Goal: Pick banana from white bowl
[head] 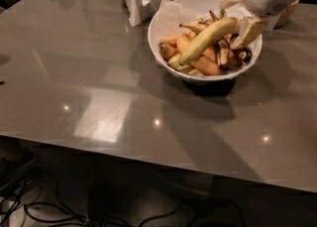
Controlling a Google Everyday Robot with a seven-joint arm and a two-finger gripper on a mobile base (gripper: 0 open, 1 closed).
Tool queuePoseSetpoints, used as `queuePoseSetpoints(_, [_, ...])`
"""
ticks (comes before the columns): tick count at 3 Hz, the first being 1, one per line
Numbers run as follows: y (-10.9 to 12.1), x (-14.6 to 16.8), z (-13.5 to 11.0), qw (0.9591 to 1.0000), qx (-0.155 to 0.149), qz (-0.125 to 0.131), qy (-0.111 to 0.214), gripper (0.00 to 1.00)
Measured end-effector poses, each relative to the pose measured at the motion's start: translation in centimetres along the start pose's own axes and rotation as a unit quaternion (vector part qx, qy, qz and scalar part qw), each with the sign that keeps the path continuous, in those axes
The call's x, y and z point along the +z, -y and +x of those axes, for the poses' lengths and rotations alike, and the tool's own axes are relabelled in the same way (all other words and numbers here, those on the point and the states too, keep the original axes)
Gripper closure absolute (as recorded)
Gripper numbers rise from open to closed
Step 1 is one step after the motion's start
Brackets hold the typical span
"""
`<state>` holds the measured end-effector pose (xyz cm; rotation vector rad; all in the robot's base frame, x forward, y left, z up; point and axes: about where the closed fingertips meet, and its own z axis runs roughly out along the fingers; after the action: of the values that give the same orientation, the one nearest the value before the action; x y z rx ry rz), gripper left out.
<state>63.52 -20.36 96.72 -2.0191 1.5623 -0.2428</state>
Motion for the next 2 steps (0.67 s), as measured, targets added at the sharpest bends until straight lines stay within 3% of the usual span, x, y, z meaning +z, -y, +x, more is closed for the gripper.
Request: queuePoseSetpoints(2, [0.4,0.0,2.5,0.9996,0.0,-0.01,-0.026,0.52])
